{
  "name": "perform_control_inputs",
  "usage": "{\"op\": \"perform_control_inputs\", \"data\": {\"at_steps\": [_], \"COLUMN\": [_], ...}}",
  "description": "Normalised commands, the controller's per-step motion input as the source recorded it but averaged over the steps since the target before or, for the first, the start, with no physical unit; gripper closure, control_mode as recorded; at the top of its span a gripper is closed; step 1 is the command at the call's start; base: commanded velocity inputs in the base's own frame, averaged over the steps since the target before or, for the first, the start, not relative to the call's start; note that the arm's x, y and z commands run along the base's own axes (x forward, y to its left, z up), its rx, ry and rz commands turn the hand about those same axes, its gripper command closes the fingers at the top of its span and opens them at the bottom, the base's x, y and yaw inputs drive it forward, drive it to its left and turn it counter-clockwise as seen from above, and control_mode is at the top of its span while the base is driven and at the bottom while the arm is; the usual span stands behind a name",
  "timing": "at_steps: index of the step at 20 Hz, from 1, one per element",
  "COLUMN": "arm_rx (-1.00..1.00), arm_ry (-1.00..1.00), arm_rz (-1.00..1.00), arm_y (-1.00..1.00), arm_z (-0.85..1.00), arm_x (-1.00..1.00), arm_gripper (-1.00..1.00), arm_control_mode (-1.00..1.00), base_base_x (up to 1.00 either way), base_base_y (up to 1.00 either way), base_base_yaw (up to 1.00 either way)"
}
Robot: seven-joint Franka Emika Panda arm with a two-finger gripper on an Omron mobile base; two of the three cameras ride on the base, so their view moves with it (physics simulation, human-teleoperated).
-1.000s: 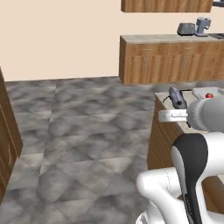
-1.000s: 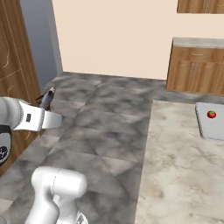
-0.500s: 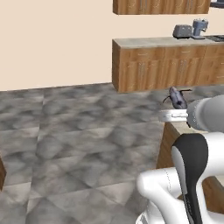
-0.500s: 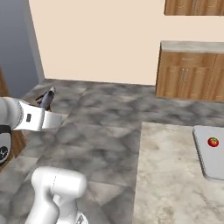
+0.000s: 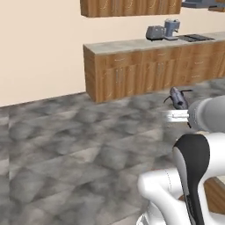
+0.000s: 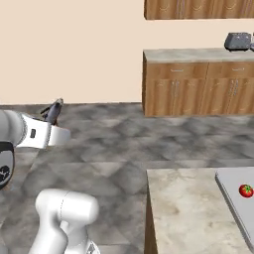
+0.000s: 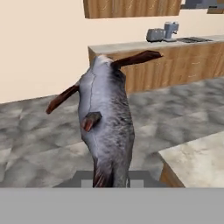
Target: Place one tomato and one fish in each tupperware on the nearby counter, to pack two identical lunches.
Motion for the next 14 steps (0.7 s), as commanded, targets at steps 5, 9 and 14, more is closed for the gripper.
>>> {"op": "perform_control_inputs", "data": {"at_steps": [5,9,14], "arm_rx": [0.0,0.0,0.0], "arm_ry": [0.0,0.0,0.0], "arm_rz": [0.0,0.0,0.0], "arm_y": [0.0,0.0,0.0], "arm_z": [0.0,0.0,0.0], "arm_x": [0.0,0.0,0.0], "arm_gripper": [1.0,1.0,1.0], "arm_control_mode": [1.0,1.0,1.0], "base_base_x": [0.99,0.87,0.59], "base_base_y": [0.43,0.44,0.43], "base_base_yaw": [-0.49,-0.54,-0.58]}}
